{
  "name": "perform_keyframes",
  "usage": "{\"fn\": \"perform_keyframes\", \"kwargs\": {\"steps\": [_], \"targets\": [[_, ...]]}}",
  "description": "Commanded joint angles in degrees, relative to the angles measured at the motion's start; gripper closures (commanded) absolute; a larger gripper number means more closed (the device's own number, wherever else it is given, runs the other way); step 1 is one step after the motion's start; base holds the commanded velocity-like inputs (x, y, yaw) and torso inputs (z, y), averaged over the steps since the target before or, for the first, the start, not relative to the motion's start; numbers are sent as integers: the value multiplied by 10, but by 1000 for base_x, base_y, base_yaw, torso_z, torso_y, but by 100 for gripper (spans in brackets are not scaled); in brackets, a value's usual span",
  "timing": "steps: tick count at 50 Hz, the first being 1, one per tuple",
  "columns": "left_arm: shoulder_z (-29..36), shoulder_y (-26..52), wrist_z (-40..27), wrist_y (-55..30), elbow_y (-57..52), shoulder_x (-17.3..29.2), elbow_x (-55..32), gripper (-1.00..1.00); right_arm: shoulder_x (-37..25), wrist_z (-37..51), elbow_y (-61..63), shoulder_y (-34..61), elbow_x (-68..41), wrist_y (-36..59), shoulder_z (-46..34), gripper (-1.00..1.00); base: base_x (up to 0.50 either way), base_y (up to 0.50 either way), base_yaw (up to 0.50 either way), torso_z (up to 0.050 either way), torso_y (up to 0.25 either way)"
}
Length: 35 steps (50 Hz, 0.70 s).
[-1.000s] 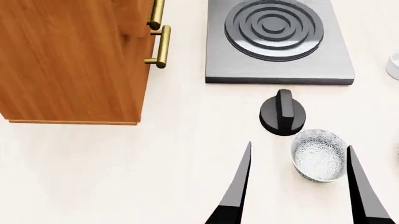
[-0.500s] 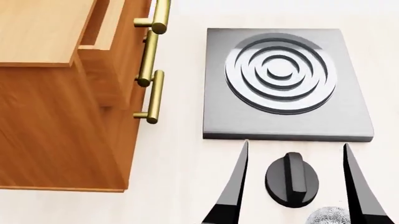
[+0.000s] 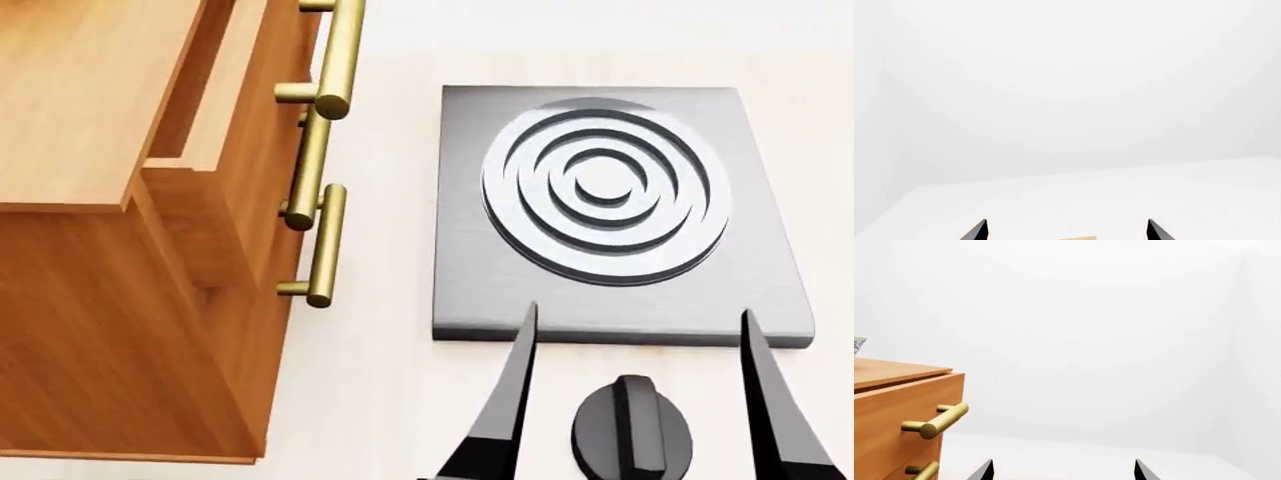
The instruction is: Pick the akita bowl on the wooden cabinet and place it on the plate.
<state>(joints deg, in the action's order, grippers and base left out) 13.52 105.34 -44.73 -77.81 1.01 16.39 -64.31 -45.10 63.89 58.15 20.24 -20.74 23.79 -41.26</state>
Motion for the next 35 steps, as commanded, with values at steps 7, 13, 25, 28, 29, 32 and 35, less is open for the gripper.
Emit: {"fn": "perform_keyframes", "kwargs": {"steps": [7,13,25,28,29,32,35], "targets": [[5,7,-2,3,4,4,-5,-100,-1,4,-4,2,-7,-3,-2,-100,0,0,0,0,0],[21,26,12,12,24,0,6,-100,3,2,-10,3,-5,-6,-7,-100,0,0,0,0,0],[81,88,91,68,130,-21,63,-100,-4,3,-24,-10,-2,-29,-6,-100,0,0,0,0,0],[99,98,114,84,161,-25,81,-100,-8,6,-22,-13,-2,-30,-4,-100,0,0,0,0,0],[106,101,123,90,173,-27,87,-100,-9,6,-22,-13,-3,-31,-4,-100,0,0,0,0,0],[122,111,142,105,207,-31,104,-100,-10,7,-22,-14,-3,-32,-3,-100,0,0,0,0,0],[141,123,167,123,245,-36,122,-100,-12,9,-21,-16,-3,-32,-3,-100,0,0,0,0,0]]}}
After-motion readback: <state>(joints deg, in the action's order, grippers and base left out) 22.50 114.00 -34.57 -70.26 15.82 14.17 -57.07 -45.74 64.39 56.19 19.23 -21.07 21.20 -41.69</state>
